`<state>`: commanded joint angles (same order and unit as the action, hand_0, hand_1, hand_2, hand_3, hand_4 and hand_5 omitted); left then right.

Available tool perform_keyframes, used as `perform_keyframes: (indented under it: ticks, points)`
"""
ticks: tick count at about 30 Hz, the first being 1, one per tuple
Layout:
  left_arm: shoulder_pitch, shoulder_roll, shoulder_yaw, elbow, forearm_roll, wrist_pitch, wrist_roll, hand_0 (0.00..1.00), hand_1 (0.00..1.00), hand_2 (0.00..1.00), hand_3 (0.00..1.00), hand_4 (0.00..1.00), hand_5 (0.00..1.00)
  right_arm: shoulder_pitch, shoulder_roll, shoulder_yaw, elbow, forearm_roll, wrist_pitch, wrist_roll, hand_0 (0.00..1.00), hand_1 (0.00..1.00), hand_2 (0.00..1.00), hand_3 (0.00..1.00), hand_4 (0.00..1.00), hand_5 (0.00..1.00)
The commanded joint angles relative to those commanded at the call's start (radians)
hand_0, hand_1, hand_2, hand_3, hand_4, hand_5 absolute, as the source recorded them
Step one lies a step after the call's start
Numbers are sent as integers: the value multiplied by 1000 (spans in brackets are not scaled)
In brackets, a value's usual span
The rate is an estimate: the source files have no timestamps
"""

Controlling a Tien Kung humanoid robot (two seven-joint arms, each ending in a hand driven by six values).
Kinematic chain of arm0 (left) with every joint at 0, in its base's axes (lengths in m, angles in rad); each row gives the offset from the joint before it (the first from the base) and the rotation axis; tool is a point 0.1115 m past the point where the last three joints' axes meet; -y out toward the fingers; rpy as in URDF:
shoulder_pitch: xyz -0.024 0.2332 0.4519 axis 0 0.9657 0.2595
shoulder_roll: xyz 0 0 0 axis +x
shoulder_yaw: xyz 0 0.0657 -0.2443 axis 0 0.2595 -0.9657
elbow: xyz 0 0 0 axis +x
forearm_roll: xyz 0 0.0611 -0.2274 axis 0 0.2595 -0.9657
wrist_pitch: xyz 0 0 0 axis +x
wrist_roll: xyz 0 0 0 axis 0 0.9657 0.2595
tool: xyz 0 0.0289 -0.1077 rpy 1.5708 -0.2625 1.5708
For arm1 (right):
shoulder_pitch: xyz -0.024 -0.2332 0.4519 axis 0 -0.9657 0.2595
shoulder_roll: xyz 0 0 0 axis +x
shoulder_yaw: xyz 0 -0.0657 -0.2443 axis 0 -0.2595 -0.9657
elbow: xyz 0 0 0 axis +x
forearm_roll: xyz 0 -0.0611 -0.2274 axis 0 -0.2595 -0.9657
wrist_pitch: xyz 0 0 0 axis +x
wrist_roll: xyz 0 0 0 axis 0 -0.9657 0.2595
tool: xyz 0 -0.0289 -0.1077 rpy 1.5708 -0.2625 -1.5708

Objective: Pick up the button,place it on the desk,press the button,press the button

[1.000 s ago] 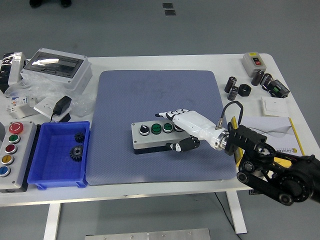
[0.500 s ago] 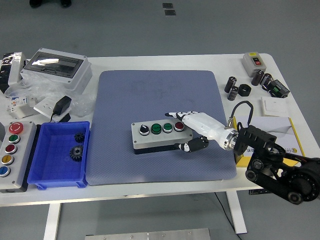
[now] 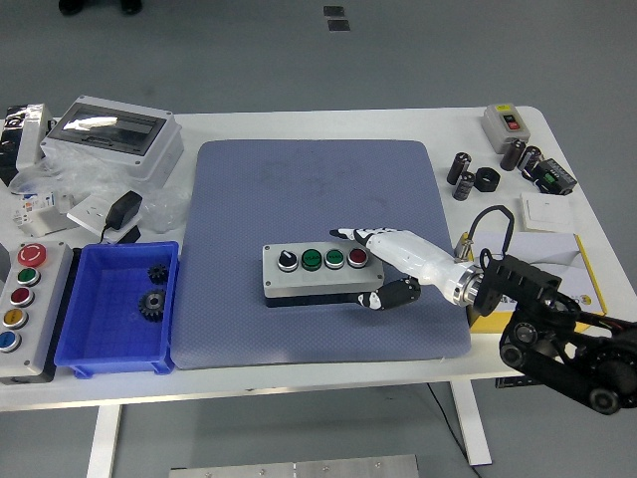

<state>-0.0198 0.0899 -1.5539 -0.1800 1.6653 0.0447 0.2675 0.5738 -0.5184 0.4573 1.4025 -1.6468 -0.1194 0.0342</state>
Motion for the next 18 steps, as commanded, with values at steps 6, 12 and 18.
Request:
perform_keyframes:
  ticks: [6, 12, 18]
  points:
    - [0, 2, -4, 0, 1, 2, -2, 615, 594, 537, 589, 545, 145, -8, -6, 9, 5, 13, 2, 2, 892, 891, 963, 998, 752, 193]
    - [-3, 4, -4, 0, 2, 3, -4, 614, 589, 536, 586, 532, 133, -23, -23, 67, 32, 5, 8, 5, 881, 884, 963, 998, 726, 186]
    - [-1, 4, -10, 0, 7, 4, -2, 614, 584, 536, 586, 512, 110, -73, -123, 207, 163, 81, 48, -53, 874, 881, 962, 998, 718, 187]
